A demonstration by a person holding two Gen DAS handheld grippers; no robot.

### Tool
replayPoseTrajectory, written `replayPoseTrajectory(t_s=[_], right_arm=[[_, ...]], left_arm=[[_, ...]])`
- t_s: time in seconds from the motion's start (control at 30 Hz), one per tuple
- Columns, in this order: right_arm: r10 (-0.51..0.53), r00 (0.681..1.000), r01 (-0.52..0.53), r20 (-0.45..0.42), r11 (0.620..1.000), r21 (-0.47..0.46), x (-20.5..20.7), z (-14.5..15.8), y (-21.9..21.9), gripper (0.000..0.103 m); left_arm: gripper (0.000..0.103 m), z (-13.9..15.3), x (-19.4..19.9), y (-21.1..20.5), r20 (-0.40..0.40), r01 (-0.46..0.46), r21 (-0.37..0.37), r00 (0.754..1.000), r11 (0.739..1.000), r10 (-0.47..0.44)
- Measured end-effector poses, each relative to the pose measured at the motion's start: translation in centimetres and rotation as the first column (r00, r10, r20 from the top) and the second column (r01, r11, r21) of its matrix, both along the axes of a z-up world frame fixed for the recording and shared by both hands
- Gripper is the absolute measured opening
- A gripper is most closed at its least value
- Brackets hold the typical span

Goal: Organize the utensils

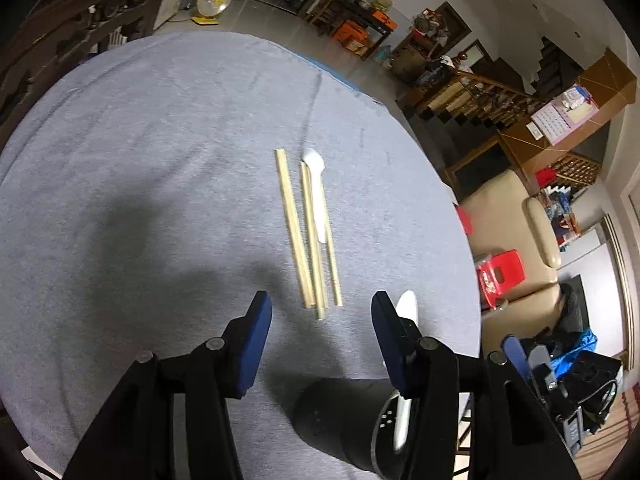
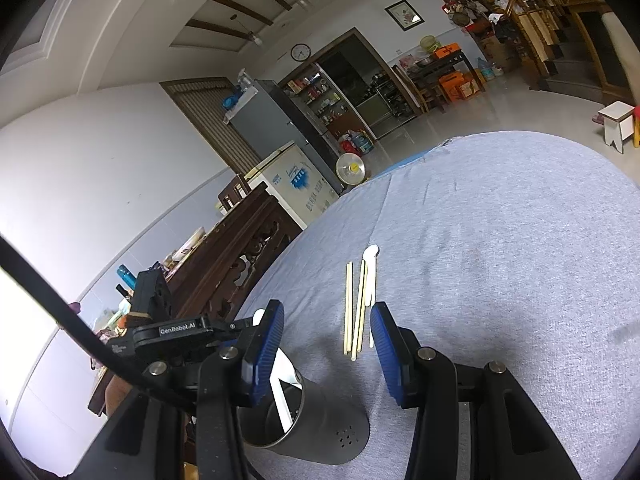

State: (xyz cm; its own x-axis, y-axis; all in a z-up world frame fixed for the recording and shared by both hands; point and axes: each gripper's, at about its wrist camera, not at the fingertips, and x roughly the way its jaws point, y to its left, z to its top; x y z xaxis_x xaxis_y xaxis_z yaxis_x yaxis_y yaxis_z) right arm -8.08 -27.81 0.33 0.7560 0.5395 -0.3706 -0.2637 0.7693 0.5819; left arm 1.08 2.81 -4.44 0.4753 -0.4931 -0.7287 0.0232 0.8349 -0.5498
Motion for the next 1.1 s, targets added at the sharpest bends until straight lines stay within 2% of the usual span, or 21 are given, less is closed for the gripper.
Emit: replayPoseTrajectory(t_s=[0.27,0.47,0.9,1.03,1.07,1.1], right_arm=[[-0.007,1.0,0.007,-0.002,1.0,0.002,-0.2,-0.3,-0.4,0.048],[-0.01,1.0,0.01,-0.005,1.0,0.006,-0.2,-0.5,-0.6,0.048],[-0.006,1.0,0.006,-0.006,1.0,0.001,-0.5,-0.3,-0.3,0.048],[-0.007,1.0,0.007,-0.002,1.0,0.004,-0.5,-0.2,-0.3,0.048],[-0.008,1.0,0.008,-0.001,1.0,0.005,-0.5,-0.2,-0.3,0.048],[-0.009,1.0,0.009,-0.001,1.0,0.005,-0.5,-0.2,-0.4,0.048]], left_arm=[[0.055,0.2,0.6,-0.6,-0.013,0.02,-0.022,1.0,1.0,-0.02],[0.064,0.5,0.5,0.4,-0.008,0.011,-0.071,1.0,0.997,-0.012],[0.064,2.4,0.1,-0.5,0.036,0.107,-0.148,0.994,0.983,-0.103],[0.062,2.7,0.2,-1.9,0.044,0.151,-0.129,0.988,0.98,-0.146],[0.06,2.7,0.3,-2.2,0.047,0.159,-0.125,0.987,0.979,-0.154],[0.049,2.6,0.3,-2.5,0.045,0.168,-0.123,0.985,0.978,-0.164]])
